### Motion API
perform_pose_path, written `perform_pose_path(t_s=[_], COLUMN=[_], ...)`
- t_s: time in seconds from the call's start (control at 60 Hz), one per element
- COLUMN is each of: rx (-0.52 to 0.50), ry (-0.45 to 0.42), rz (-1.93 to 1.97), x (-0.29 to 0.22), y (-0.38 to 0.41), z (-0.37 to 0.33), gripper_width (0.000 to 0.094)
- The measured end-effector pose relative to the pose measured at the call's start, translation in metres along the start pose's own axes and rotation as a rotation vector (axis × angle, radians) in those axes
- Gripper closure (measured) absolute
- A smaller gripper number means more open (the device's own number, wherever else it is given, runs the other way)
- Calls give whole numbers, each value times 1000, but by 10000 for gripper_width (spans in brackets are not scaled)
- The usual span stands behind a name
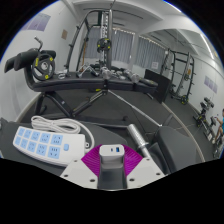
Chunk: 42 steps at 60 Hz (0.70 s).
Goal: Unplug charger
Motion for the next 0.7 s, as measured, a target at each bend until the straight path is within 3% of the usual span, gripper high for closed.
perform_pose_path(t_s=[0.233, 0.367, 0.533, 0.7], rx=[-34, -37, -4, -56], ry=[87, 90, 96, 90], rz=[-7, 25, 24, 84], x=[25, 22, 23, 16], y=[-2, -2, -8, -3], z=[36, 39, 30, -33], gripper_width=[577, 260, 89, 75])
Point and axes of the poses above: the point between the fingertips, and its own axes, seen from behind it with the camera up: y to the left, x down, z forward, the way the camera looks, the point moved 10 cm from there along -z, backward, against the way the camera looks, and after that the axes turned 1 degree about -x, right-handed, at the moved point
